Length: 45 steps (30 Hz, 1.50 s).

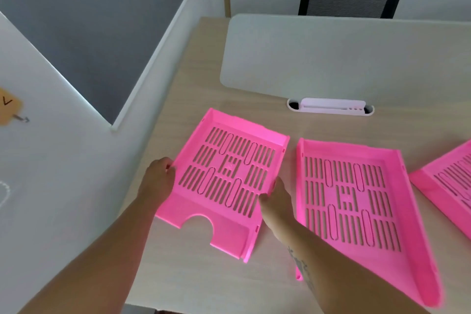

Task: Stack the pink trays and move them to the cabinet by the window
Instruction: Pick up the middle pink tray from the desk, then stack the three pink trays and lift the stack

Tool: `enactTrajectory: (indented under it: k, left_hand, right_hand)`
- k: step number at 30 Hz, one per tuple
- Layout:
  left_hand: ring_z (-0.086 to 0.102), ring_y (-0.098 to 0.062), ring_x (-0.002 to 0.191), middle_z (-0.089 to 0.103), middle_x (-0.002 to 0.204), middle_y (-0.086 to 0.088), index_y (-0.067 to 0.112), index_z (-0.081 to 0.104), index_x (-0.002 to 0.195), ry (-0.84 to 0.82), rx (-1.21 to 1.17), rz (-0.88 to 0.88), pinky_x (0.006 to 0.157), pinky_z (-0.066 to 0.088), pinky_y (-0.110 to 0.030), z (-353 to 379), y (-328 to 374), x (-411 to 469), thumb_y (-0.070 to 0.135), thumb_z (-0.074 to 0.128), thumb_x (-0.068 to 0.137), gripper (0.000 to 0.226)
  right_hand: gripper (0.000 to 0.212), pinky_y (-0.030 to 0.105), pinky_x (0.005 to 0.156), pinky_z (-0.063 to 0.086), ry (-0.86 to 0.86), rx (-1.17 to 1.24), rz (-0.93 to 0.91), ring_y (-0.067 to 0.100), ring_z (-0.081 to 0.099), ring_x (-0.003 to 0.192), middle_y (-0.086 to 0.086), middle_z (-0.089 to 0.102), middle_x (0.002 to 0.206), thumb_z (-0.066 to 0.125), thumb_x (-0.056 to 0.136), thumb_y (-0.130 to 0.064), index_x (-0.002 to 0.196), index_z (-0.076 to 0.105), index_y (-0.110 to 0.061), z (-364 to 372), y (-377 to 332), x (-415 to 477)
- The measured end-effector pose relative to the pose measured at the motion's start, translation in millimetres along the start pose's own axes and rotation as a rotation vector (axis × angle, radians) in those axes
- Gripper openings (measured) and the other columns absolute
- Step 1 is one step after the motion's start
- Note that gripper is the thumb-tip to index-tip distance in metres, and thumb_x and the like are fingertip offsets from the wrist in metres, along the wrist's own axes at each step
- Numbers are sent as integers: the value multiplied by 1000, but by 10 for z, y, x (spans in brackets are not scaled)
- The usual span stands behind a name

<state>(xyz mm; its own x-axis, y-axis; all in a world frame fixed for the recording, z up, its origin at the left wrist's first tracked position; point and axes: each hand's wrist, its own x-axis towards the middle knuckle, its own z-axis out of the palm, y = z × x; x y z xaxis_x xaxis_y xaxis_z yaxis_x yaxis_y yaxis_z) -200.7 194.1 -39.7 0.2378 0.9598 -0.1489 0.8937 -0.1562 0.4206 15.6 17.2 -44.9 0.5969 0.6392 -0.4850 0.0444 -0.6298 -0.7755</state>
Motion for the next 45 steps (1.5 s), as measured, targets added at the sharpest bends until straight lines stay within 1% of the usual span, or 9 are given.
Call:
enactTrajectory:
  k: [3, 9, 13, 23, 27, 32, 35, 42, 45]
  left_hand:
    - [62, -29, 73, 69, 89, -14, 4, 67, 102, 89, -68, 17, 66, 50, -33, -191, 50, -91, 12, 46, 99, 23]
    - [63, -27, 78, 73, 97, -13, 10, 73, 106, 173, -98, -34, 72, 47, -30, -525, 353, -345, 13, 49, 96, 27]
    - [65, -28, 80, 74, 95, -10, 14, 74, 102, 217, -165, -25, 73, 52, -34, -447, 909, -686, 13, 51, 93, 25]
    - [55, -14, 54, 69, 73, -1, 19, 69, 81, 91, -274, 37, 45, 41, -23, 617, 2213, -1658, 15, 49, 96, 25]
    - [49, -11, 47, 60, 60, 3, 21, 62, 69, 67, -277, 16, 41, 36, -20, 845, 2344, -1883, 13, 49, 96, 31]
    - [42, -10, 43, 52, 52, 6, 13, 58, 64, 5, -289, -5, 38, 36, -19, 1008, 2400, -1954, 12, 48, 95, 33]
    - [46, -9, 45, 59, 56, 3, 16, 61, 68, -51, -294, 0, 37, 38, -17, 1092, 2406, -1971, 13, 47, 95, 31]
    - [61, -9, 58, 70, 74, 3, 21, 67, 86, -107, -344, 16, 44, 45, -16, 1164, 2415, -1951, 20, 50, 97, 21]
    - [63, -9, 60, 71, 77, 4, 25, 67, 89, -120, -386, 18, 45, 46, -16, 1139, 2397, -1935, 23, 50, 98, 19]
  right_hand:
    - [47, 41, 56, 55, 10, 52, -50, 18, 58, 58, 2, 70, 99, 46, 92, 5, 135, 50, -13, -63, -155, -36]
    - [27, 21, 35, 34, 12, 50, -194, 1, 43, 38, -4, 50, 73, 47, 94, 2, 113, 49, -17, -435, -375, -82]
    - [41, 24, 42, 42, 37, 77, -255, 16, 54, 58, -12, 57, 82, 46, 95, 3, 132, 52, -13, -1066, -290, -135]
    - [43, 20, 36, 38, 132, 49, -173, 6, 52, 45, 1, 67, 86, 42, 89, 4, 121, 57, -20, -2794, 551, -197]
    - [51, 47, 66, 62, 100, 89, -147, 32, 72, 77, 4, 74, 103, 43, 89, 5, 130, 59, -21, -2987, 741, -274]
    - [49, 43, 60, 59, 112, 128, -127, 28, 73, 77, -2, 74, 103, 46, 90, 3, 125, 60, -27, -3067, 878, -258]
    - [52, 51, 81, 62, 104, 133, -115, 27, 74, 92, -2, 74, 106, 44, 90, 4, 131, 60, -24, -3091, 945, -222]
    - [52, 19, 67, 51, 61, 117, -129, 3, 66, 91, -7, 70, 104, 38, 95, 7, 133, 57, -24, -3124, 998, -189]
    - [51, 32, 87, 55, -3, 131, -135, 16, 67, 109, 1, 70, 120, 38, 99, 4, 141, 51, -23, -3139, 990, -170]
